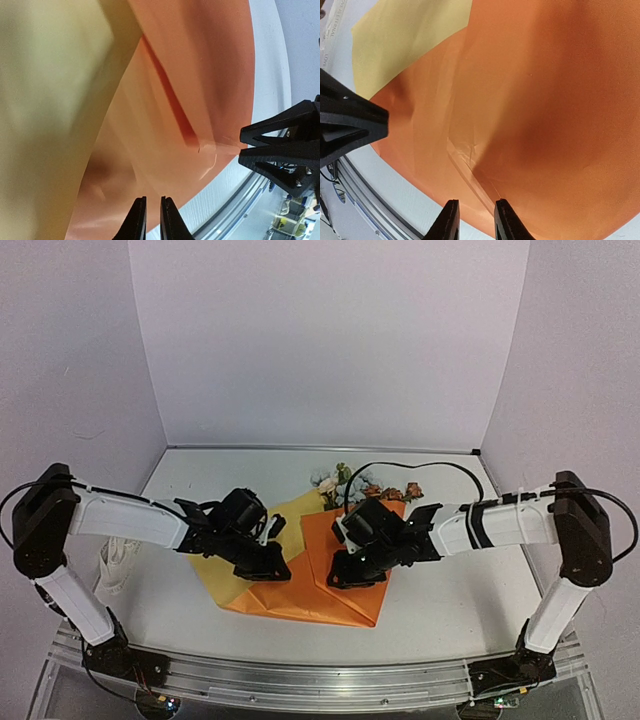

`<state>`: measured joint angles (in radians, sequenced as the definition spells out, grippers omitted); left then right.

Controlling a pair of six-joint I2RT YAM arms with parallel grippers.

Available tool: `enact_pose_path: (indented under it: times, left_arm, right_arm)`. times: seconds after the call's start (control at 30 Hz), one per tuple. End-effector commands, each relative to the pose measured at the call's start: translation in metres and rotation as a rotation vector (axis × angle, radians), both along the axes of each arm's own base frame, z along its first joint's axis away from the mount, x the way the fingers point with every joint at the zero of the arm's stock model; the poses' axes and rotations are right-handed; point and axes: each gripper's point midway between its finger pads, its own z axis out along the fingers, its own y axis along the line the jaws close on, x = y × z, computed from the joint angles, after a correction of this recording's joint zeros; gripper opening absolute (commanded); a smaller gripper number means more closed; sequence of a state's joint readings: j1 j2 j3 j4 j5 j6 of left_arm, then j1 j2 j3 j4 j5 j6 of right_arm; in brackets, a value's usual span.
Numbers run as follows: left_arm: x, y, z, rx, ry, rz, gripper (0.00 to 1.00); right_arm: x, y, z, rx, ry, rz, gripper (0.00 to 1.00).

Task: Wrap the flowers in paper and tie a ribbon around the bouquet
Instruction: Press the fold line on the 2/3-folded wrapping paper.

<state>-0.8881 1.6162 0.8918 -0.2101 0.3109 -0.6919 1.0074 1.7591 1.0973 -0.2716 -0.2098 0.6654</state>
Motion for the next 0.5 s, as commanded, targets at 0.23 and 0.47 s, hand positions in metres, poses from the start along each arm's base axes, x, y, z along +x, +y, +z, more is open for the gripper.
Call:
enact_pose_path:
  times: [0.23,0.47]
  left_arm:
    - [-0.031,0.081,0.004,-0.101,0.170,0.485,0.28]
    - [-0.039,0.104,-0.009,-0.123,0.186,0.617,0.37]
  right_arm:
    - [0.003,0.006,-0.010,-0.093,-0.046,0.063,0.25]
    - [0.004,0.016,-0.015,-0.113,-0.054,0.096,0.24]
